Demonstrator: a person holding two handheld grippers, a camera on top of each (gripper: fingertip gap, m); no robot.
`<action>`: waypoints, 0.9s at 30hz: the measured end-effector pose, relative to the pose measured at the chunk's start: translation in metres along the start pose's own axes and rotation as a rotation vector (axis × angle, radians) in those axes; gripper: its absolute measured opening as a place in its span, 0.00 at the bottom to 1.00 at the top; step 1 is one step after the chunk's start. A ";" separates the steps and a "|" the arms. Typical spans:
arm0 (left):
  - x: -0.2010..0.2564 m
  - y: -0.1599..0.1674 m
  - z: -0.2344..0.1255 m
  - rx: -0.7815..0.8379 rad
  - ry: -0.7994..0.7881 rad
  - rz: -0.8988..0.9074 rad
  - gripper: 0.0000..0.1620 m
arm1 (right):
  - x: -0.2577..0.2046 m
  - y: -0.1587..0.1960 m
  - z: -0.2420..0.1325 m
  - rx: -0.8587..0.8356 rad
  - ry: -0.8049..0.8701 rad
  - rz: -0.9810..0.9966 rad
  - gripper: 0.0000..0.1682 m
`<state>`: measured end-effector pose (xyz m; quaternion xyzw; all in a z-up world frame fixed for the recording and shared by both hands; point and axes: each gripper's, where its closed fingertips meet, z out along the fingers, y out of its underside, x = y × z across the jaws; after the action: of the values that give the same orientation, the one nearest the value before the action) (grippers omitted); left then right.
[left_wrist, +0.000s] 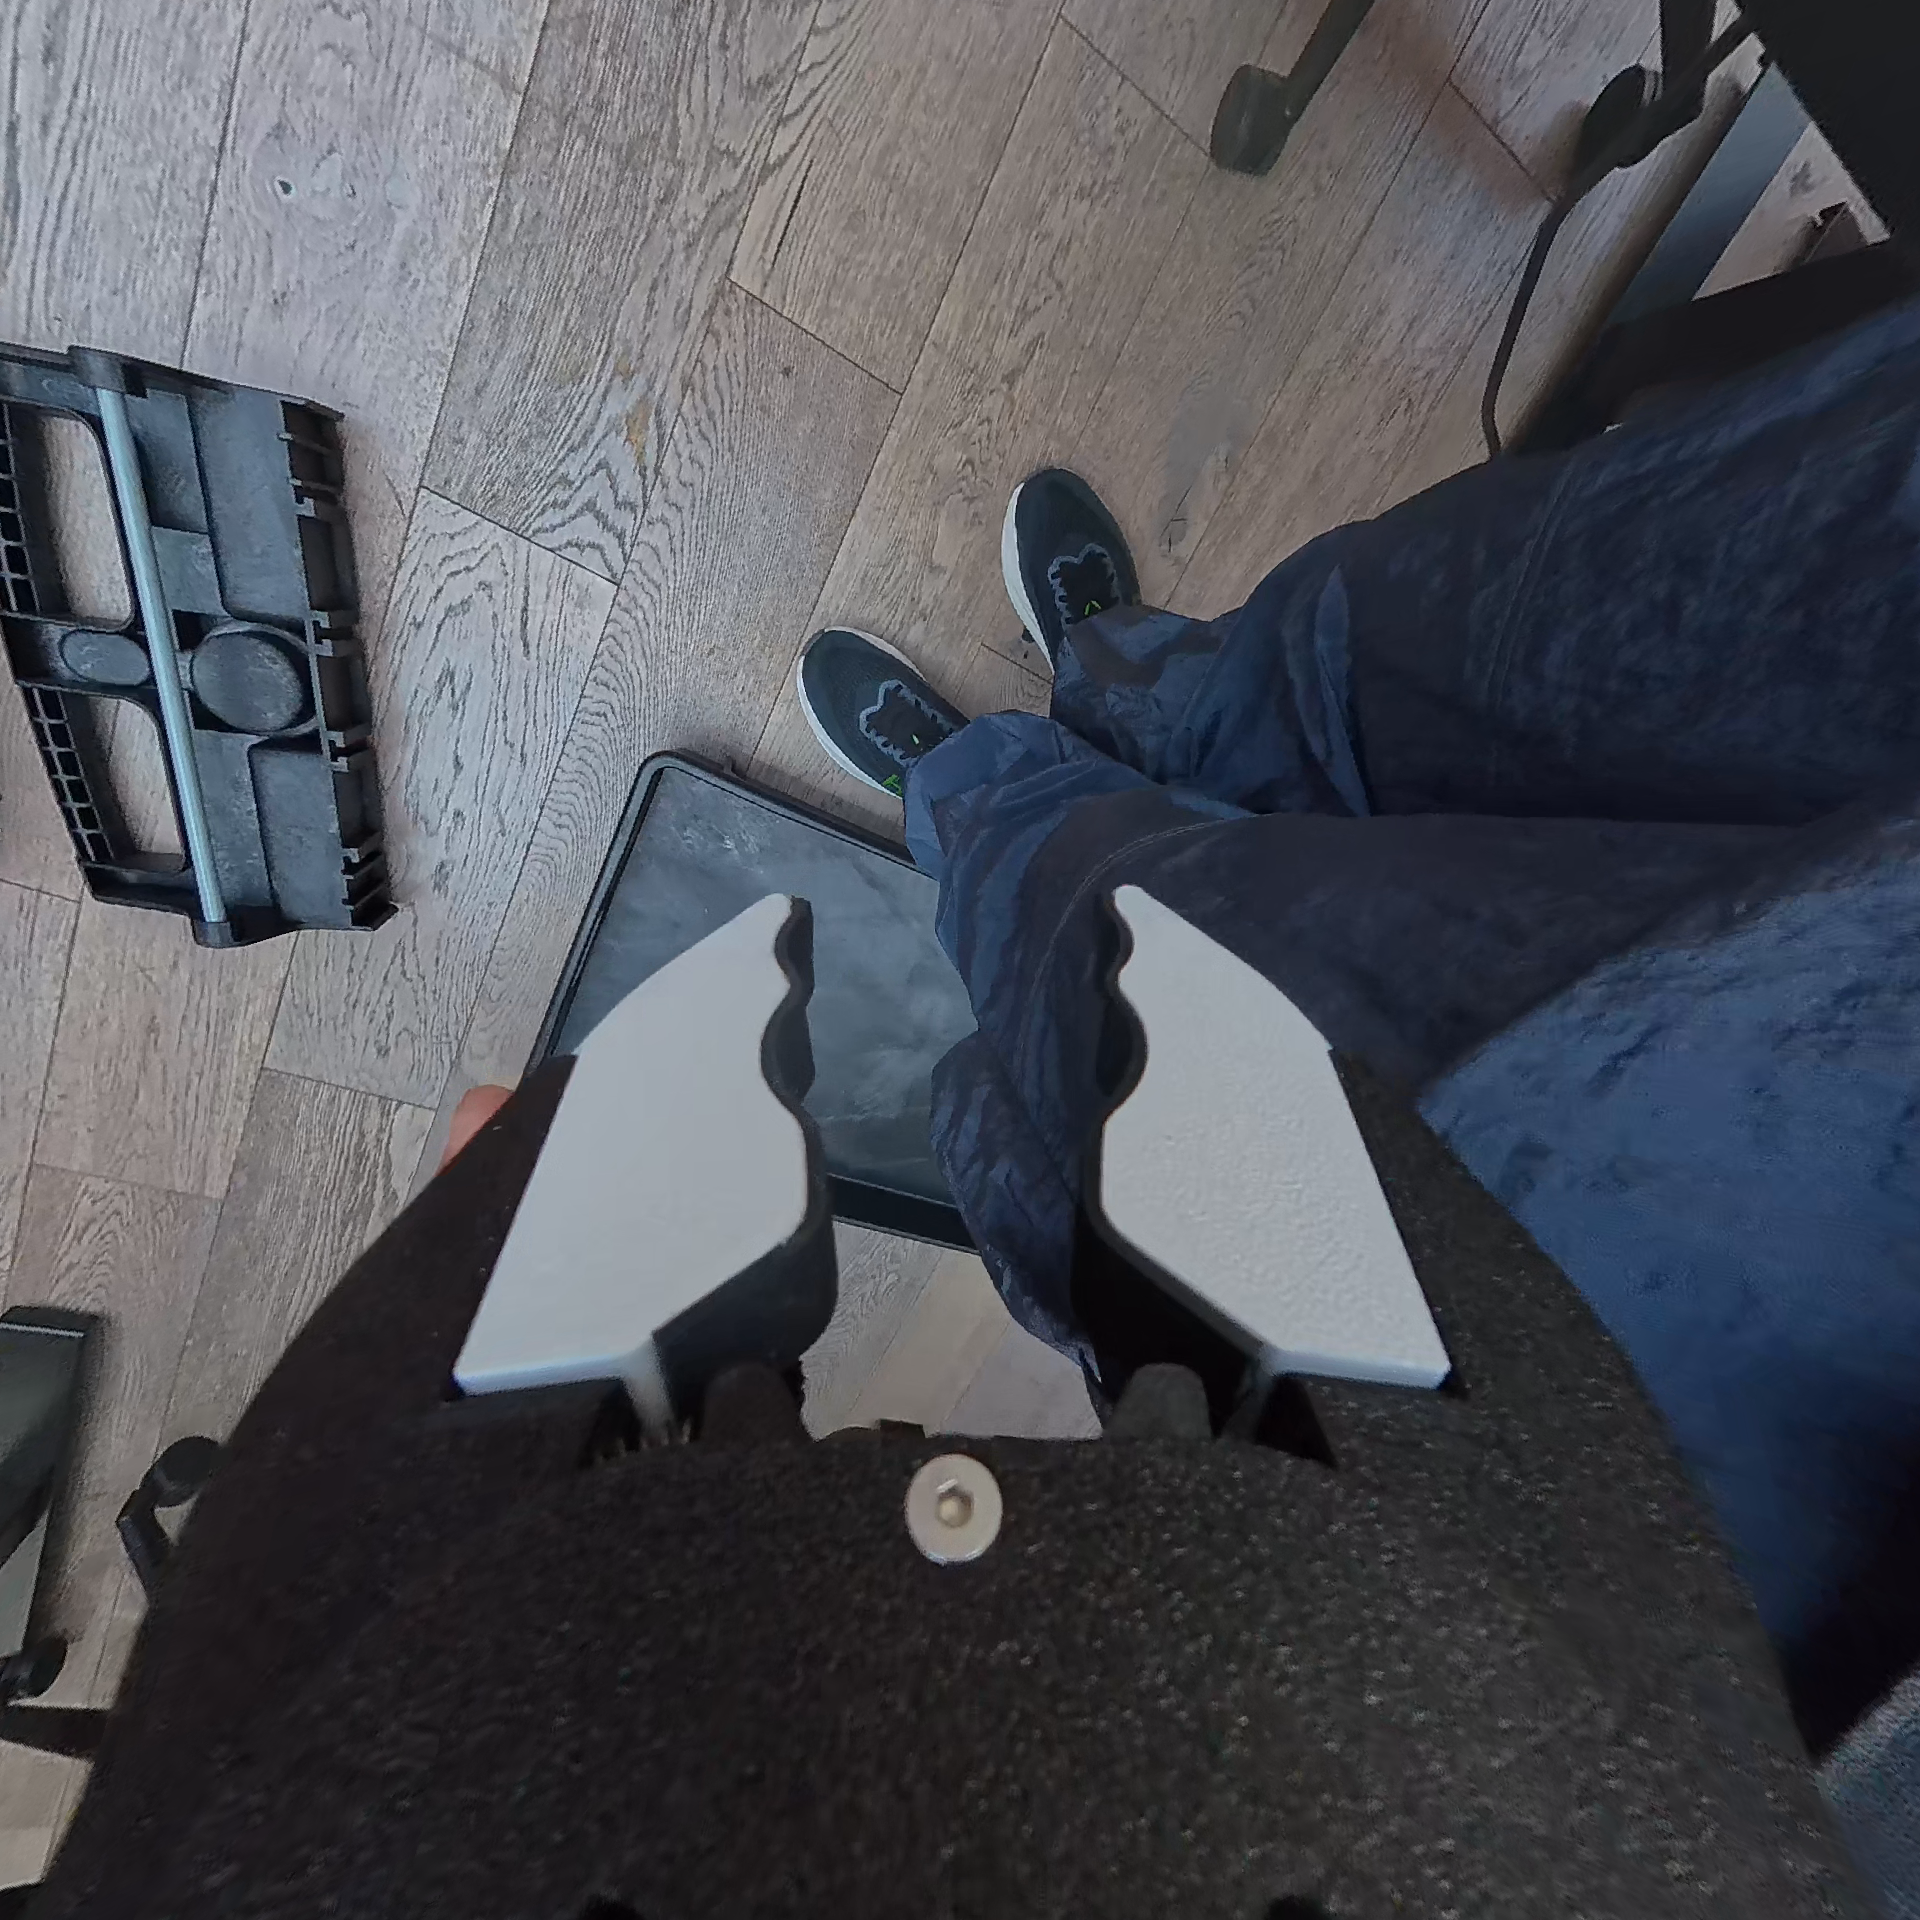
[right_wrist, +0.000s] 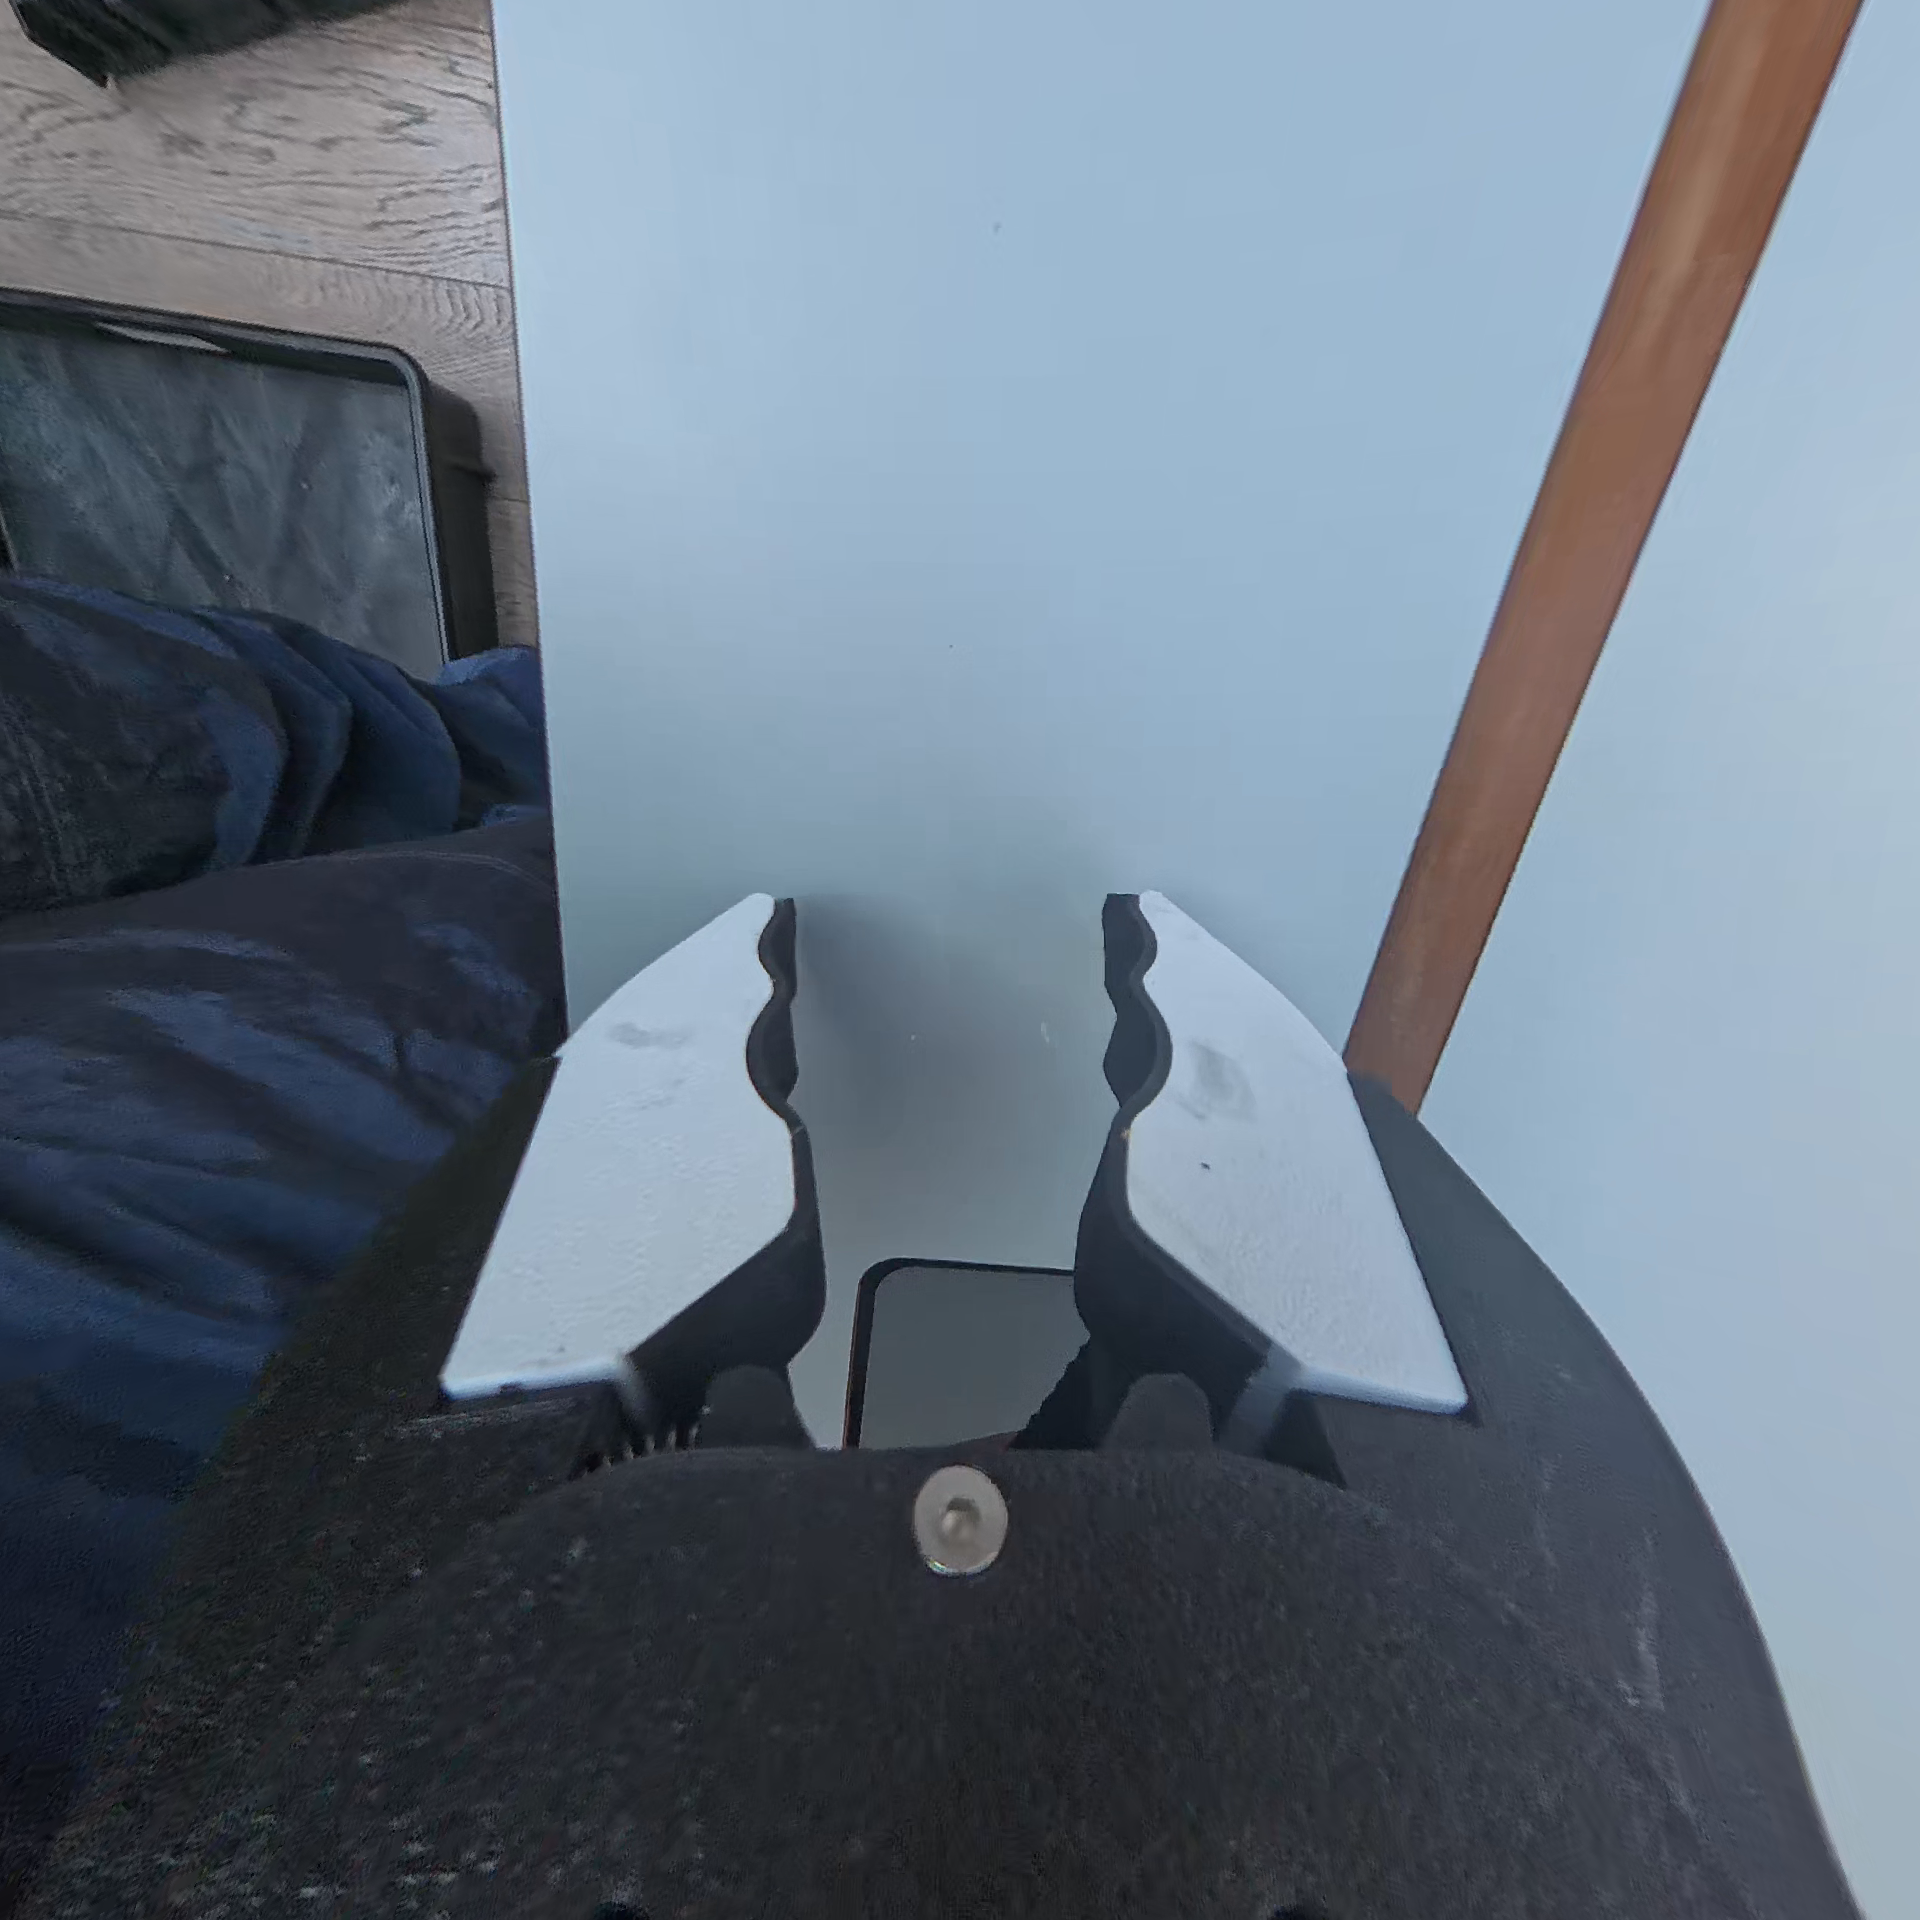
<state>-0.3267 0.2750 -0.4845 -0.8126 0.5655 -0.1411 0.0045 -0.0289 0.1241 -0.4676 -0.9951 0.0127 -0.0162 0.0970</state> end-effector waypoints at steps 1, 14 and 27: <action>-0.001 -0.001 -0.002 0.007 -0.001 0.000 0.33 | 0.004 -0.005 -0.007 0.030 0.010 0.024 0.34; -0.001 -0.017 -0.004 -0.010 0.007 0.066 0.33 | 0.079 0.060 -0.014 0.021 0.101 0.348 0.37; 0.008 -0.030 -0.004 -0.041 0.009 0.151 0.33 | 0.043 0.026 0.001 -0.015 0.000 0.257 0.45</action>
<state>-0.2975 0.2794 -0.4743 -0.7670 0.6278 -0.1327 -0.0041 0.0133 0.0979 -0.4727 -0.9859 0.1403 -0.0034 0.0910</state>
